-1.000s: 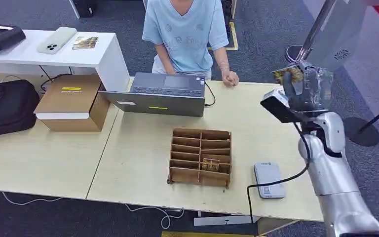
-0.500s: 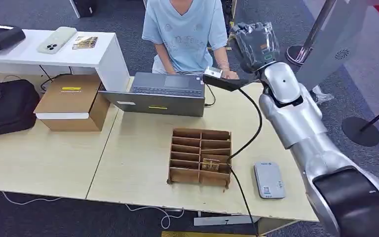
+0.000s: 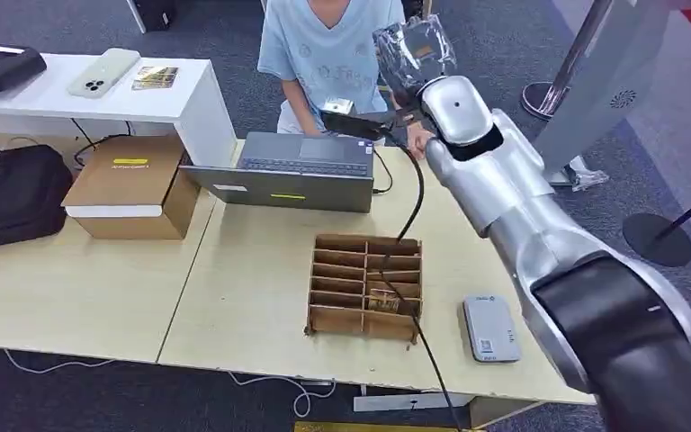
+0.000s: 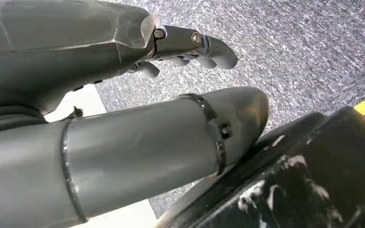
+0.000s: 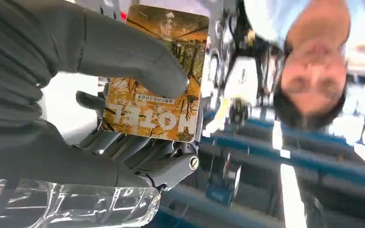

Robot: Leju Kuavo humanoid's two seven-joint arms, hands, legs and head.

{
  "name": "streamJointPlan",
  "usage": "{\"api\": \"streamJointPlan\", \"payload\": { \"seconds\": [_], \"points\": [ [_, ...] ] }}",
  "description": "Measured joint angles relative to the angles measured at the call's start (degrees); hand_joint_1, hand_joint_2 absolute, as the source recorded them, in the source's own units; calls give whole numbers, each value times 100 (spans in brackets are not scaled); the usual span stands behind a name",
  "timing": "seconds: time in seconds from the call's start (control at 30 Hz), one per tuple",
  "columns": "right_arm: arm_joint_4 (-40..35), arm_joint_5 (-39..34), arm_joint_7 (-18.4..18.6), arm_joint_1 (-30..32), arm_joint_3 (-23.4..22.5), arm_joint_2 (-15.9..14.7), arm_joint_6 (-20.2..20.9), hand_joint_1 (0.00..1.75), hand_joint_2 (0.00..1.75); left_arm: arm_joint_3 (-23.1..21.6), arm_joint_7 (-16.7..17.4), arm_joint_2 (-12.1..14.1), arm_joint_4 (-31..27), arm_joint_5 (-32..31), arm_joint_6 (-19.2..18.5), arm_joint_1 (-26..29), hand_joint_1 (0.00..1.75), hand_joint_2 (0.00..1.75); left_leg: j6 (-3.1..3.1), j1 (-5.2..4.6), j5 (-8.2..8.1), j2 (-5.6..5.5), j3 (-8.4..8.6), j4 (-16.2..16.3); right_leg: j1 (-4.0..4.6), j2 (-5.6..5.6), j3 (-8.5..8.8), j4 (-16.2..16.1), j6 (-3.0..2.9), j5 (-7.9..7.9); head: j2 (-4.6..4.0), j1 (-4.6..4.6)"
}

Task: Pass the card to the sensor for recognition and then transmit it.

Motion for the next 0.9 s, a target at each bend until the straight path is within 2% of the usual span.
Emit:
{"api": "streamJointPlan", "payload": {
  "seconds": [0.13, 0.27, 0.57, 0.9],
  "points": [
    [346, -213, 96, -179, -55, 271, 903, 175, 175, -7, 0, 9, 0, 0, -54, -4, 0, 0, 0, 0, 0, 2, 1, 0, 0, 2, -1, 0, 0, 0, 0, 4],
    [621, -221, 332, -287, -94, 480, 1382, 175, 175, -24, 0, 9, 0, 0, -70, -5, 0, 0, 0, 0, 0, 0, 0, 0, 0, 1, -1, -1, 0, 0, 0, 4],
    [897, -363, 522, -458, -282, 625, 1625, 175, 175, -103, 2, 13, 0, -2, -118, -7, 0, 0, 0, -1, 0, 1, 1, 1, -1, 1, 0, -2, 0, 0, 0, 4],
    [1019, -302, 527, -468, -363, 625, 1562, 175, 175, -144, 2, 22, 0, -2, -160, -6, 0, 0, 0, -1, 0, 1, 1, 1, 0, 1, -1, -1, 0, 0, 0, 4]
  ]
}}
